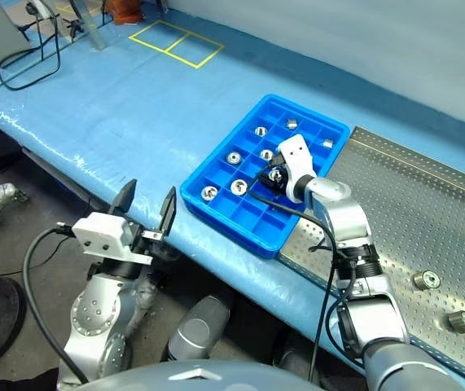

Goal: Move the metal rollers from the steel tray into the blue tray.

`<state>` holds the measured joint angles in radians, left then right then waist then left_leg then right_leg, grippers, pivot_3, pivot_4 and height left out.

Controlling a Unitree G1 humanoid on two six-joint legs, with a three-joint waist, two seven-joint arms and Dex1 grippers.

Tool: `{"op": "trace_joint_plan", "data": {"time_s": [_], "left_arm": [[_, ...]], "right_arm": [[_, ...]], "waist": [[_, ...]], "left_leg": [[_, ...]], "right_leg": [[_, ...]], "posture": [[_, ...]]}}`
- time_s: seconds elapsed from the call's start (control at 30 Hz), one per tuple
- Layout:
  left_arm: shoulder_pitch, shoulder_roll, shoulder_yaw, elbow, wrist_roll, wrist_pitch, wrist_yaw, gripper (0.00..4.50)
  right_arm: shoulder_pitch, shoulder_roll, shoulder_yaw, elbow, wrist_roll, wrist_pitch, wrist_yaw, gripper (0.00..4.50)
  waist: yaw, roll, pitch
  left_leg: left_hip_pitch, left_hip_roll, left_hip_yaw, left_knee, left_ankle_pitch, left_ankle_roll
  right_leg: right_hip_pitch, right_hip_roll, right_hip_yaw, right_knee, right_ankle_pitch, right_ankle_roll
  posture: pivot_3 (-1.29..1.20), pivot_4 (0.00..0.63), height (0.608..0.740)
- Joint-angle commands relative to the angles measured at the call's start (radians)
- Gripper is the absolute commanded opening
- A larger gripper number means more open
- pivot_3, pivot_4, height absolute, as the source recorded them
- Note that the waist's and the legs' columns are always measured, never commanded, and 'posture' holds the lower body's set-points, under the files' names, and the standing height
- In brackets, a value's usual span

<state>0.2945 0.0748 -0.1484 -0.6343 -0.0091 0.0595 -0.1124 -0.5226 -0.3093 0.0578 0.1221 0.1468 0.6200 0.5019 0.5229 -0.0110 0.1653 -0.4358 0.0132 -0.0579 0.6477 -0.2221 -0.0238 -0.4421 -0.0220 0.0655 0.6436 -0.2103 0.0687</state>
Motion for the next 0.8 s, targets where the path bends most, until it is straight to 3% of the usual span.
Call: {"op": "trace_joint_plan", "data": {"time_s": [0.03,0.2,0.3,0.67,0.8], "left_arm": [[-0.052,0.007,-0.021,0.026,-0.025,0.034,-0.034,3.72],[-0.144,0.044,-0.062,0.112,-0.037,0.04,-0.115,3.72],[-0.203,0.051,-0.077,0.171,-0.028,0.046,-0.137,3.72],[-0.301,0.049,-0.082,0.295,-0.063,0.027,-0.206,3.72],[-0.305,0.044,-0.079,0.313,-0.066,0.013,-0.215,3.72]], "right_arm": [[0.019,-0.006,-0.083,-0.105,0.042,-0.057,-0.017,3.61],[0.107,-0.041,-0.179,-0.218,0.065,-0.06,-0.062,3.61],[0.192,-0.068,-0.228,-0.31,0.085,-0.025,-0.082,3.61],[0.359,-0.157,-0.396,-0.506,0.141,0.15,-0.161,3.61],[0.354,-0.179,-0.419,-0.499,0.164,0.213,-0.168,3.61]], "waist": [[-0.005,0.0,0.0],[-0.05,0.001,-0.001],[-0.103,0.002,-0.001],[-0.438,0.005,-0.003],[-0.521,0.006,-0.003]], "left_leg": [[0.0,0.0,0.0,0.0,0.0,0.0],[0.0,0.0,0.0,0.002,0.0,0.0],[0.001,0.0,0.0,0.003,0.0,0.001],[0.011,-0.001,-0.001,0.006,0.001,0.005],[0.022,0.0,0.0,0.005,0.0,0.006]], "right_leg": [[0.0,0.0,0.0,0.0,0.0,0.0],[0.003,0.0,0.0,-0.001,0.0,0.0],[0.004,0.0,0.0,-0.001,0.0,-0.001],[0.017,-0.001,0.002,-0.002,0.0,-0.002],[0.026,-0.001,0.004,-0.001,-0.001,-0.002]], "posture": [[0.35,0.15,0.74],[0.2,0.15,0.74],[0.13,0.15,0.74],[-0.01,0.15,0.74],[-0.01,0.15,0.74]]}}
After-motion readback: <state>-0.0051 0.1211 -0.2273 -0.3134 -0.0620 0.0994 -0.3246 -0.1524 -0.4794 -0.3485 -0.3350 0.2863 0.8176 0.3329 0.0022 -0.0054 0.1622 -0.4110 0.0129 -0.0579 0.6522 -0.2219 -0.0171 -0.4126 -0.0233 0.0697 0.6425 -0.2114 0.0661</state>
